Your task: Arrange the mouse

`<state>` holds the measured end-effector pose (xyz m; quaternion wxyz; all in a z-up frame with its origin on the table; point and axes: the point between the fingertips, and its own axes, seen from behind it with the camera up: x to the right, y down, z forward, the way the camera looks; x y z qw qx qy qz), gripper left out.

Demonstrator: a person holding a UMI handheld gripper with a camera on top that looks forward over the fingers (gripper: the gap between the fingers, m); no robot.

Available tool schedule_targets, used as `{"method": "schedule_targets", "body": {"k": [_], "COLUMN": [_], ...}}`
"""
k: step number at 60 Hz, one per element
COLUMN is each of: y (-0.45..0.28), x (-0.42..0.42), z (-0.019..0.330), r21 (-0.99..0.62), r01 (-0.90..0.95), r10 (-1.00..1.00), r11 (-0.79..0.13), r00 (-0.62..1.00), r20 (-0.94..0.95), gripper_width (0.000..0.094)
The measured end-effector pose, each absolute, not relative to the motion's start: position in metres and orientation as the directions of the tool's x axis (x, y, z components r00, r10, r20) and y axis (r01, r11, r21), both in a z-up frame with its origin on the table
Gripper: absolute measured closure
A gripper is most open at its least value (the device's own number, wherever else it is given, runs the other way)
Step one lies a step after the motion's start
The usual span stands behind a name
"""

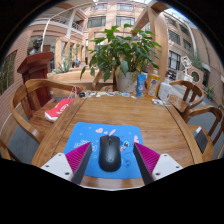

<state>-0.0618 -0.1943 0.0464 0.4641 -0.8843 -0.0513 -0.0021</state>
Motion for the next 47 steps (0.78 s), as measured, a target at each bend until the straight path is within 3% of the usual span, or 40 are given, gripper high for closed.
{"method": "schedule_targets", "body": {"k": [22, 47], "y": [-0.308, -0.36], "x": [-0.065, -0.086], "z": [0.119, 0.134], "r21": [-0.851, -0.86], "r01": [0.078, 0.086], "r10": [0.034, 0.062], "r11": [-0.519, -0.503], "r00": [0.997, 0.996], "r20": [0.07, 0.064], "gripper_width": [0.0081, 0.0081]}}
